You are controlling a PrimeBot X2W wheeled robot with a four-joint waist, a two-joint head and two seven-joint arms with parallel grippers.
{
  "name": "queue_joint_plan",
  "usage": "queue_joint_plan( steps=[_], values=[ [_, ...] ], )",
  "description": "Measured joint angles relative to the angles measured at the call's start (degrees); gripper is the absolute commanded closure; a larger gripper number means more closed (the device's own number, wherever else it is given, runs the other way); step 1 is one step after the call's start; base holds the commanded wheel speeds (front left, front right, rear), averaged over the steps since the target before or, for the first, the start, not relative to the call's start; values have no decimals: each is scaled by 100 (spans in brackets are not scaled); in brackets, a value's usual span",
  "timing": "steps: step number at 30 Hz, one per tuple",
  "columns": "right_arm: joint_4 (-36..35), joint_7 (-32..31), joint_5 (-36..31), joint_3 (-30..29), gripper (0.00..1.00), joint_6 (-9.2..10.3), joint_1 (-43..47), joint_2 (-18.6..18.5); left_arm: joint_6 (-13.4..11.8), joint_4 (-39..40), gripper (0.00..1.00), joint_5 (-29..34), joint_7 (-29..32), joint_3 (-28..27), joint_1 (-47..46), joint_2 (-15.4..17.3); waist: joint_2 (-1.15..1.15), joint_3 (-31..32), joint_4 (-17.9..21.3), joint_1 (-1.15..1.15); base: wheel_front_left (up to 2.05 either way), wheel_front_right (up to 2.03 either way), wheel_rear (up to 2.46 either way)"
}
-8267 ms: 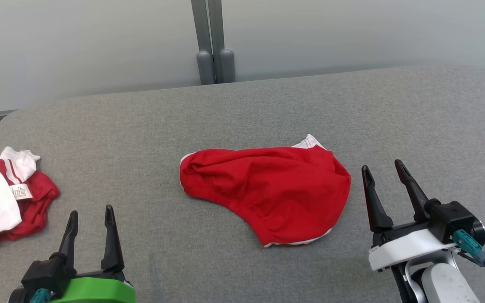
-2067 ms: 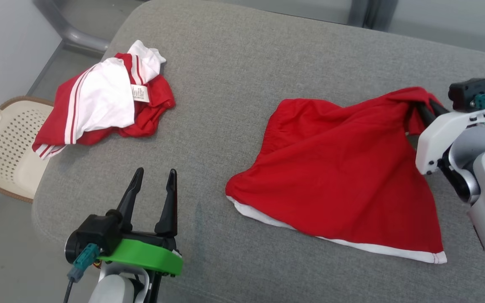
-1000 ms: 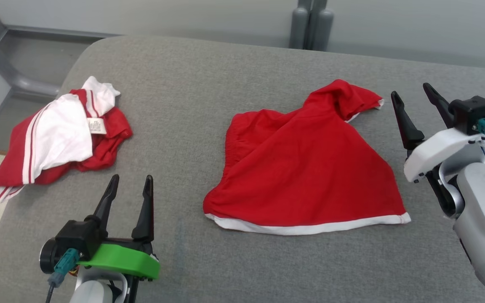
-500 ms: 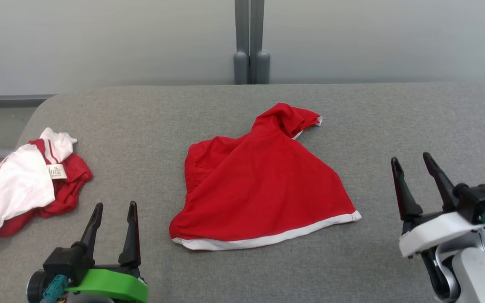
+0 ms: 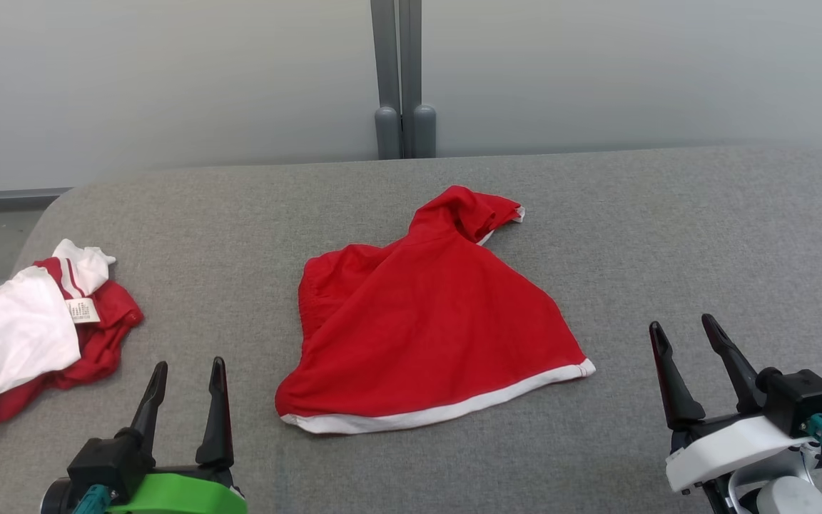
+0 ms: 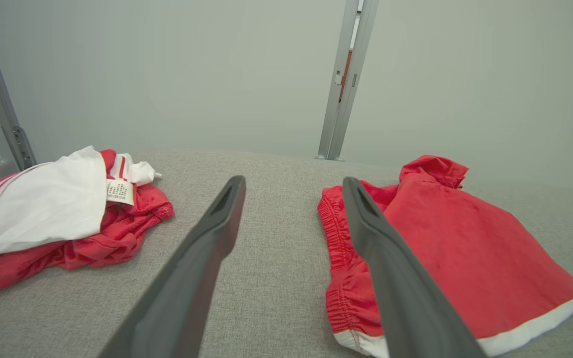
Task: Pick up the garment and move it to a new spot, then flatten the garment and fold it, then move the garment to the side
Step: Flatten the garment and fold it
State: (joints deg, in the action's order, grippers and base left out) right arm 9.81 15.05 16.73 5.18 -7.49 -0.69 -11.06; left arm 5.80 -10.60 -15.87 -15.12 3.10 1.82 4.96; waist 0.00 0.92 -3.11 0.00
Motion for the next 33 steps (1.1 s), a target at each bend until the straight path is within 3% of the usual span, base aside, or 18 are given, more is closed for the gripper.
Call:
queue_joint_plan(
  steps=[18, 21, 28, 33],
  values=[
    [172, 1, -25, 93, 0, 0, -73, -5, 53, -168, 0, 29, 19, 48, -6, -15, 0, 17, -27, 0, 0, 0, 0],
    [385, -12, 38, 214, 0, 0, -130, -23, 119, -323, 0, -153, 413, 335, -9, 32, 0, -8, -26, 0, 0, 0, 0],
    [1296, -932, 601, 732, 0, 1, -637, -190, 153, -468, 0, -667, 1514, 1071, -191, 347, 0, -145, -52, 0, 0, 0, 0],
    [1726, -1223, 1007, 1058, 0, 0, -1044, -246, 158, -519, 0, -1094, 2011, 1592, -372, 557, 0, -328, -91, 0, 0, 0, 0]
  ],
)
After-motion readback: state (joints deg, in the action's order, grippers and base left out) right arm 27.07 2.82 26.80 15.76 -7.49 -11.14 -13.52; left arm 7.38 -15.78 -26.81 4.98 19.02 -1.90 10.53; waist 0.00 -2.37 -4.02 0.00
